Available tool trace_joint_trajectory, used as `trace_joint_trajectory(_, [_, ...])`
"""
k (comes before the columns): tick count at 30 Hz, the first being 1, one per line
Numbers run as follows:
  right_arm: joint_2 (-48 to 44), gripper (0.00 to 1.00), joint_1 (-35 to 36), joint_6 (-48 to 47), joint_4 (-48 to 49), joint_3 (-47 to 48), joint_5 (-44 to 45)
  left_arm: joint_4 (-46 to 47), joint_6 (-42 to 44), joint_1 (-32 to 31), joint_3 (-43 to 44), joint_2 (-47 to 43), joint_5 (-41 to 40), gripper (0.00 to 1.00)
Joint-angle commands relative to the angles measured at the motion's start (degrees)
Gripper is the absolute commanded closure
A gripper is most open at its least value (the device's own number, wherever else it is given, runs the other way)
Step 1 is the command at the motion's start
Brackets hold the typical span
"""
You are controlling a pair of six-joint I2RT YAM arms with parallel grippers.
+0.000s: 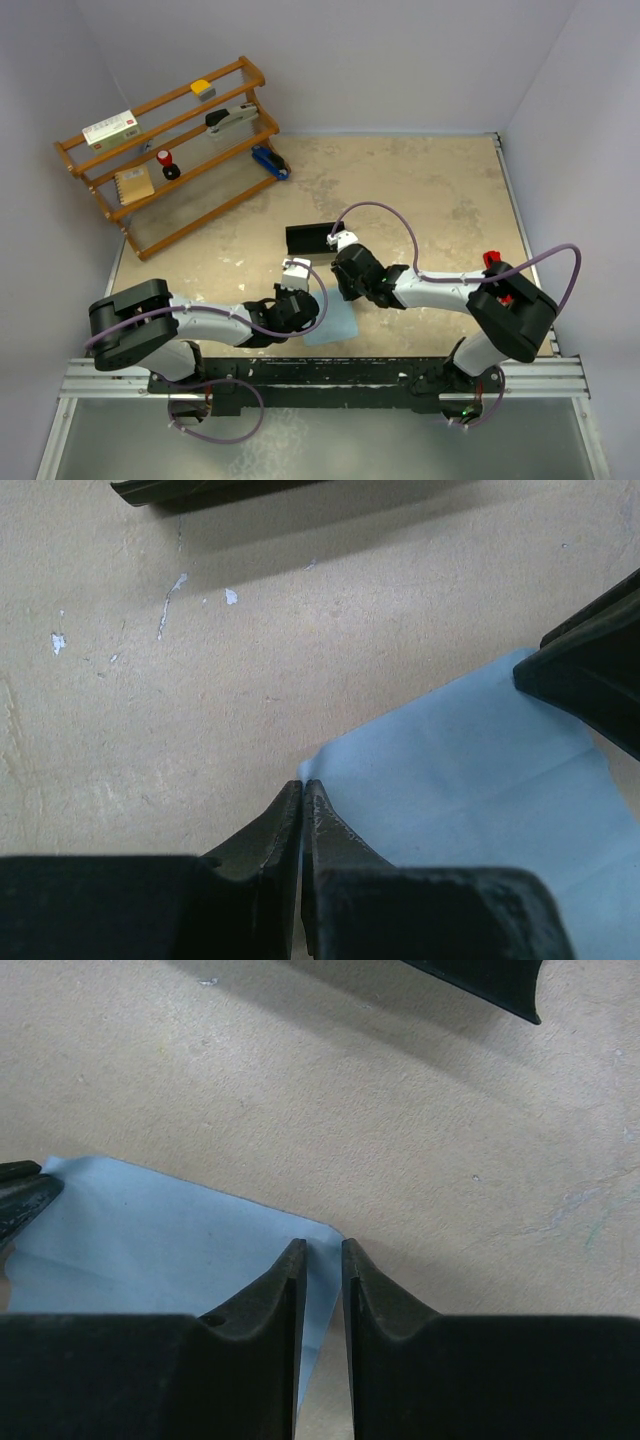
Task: Organize the sunglasses
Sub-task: Fold the glasses cleaning cloth for the sunglasses case.
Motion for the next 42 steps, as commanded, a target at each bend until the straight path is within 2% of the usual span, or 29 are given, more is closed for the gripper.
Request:
trace_joint_trajectory(1, [-0.07,0.78,-0.11,-0.57,0.68,1.18,-1.5,2.03,-0.16,0.16,-0.3,-1.23,-0.21,1.0])
trace_joint_trajectory(10, [-0.9,0.87,-0.11,-0.55,0.84,0.73,-2.56,2.06,-0.24,0.16,-0.3,-1.18,-0.14,1.0])
trace_joint_trajectory(15, [-1.07,1.0,-0.1,-0.74,0.76,0.74,-2.69,2.11,-0.14,0.16,-0.22,-1.11,-0.14,1.0])
trace_joint_trajectory(30, [-5.05,1.0,-0.09,-1.52,0.5,1.41,-2.12,-0.18,2.31,0.39,1.55,-2.61,-1.61,1.0])
trace_joint_trajectory(42, [-5.57,1.0,-0.06,-1.12,0.2,1.61,-1.21,-1.07,5.38,3.92,2.44,-4.97,0.17,1.0])
